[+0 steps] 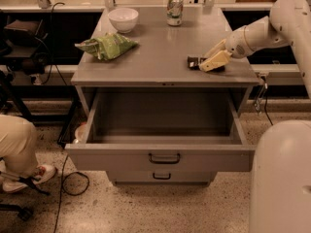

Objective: Place rxbar chocolate into top drawer

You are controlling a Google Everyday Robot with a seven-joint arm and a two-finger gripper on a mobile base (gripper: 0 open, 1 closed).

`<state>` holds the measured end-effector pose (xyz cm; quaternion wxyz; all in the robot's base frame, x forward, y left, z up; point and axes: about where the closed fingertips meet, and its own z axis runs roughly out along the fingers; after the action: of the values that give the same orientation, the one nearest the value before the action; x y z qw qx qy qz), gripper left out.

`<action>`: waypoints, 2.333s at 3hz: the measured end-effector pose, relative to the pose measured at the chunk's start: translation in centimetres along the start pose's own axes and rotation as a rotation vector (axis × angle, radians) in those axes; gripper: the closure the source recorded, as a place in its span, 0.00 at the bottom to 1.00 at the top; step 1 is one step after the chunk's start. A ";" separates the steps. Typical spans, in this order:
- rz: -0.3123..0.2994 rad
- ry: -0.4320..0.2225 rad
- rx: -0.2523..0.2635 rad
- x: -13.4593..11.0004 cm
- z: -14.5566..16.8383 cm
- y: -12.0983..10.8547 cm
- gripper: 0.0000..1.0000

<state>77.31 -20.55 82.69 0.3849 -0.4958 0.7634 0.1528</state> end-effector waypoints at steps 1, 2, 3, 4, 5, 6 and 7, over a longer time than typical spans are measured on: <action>0.000 0.000 0.000 0.0 0.0 0.0 1.00; 0.000 0.000 0.000 -0.1 -0.1 0.0 1.00; 0.000 0.000 0.000 -0.1 -0.1 0.0 1.00; 0.000 0.000 0.000 -0.1 -0.1 0.0 1.00; 0.000 0.000 0.001 -0.1 -0.1 0.0 1.00; 0.000 0.000 0.001 -0.1 -0.1 0.0 1.00; 0.000 -0.001 0.001 -0.1 -0.1 0.0 1.00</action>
Offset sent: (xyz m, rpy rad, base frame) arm -0.0803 -0.0255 0.1771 0.0490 -0.2621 -0.0993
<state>77.29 -20.56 82.81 0.3852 -0.4957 0.7633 0.1527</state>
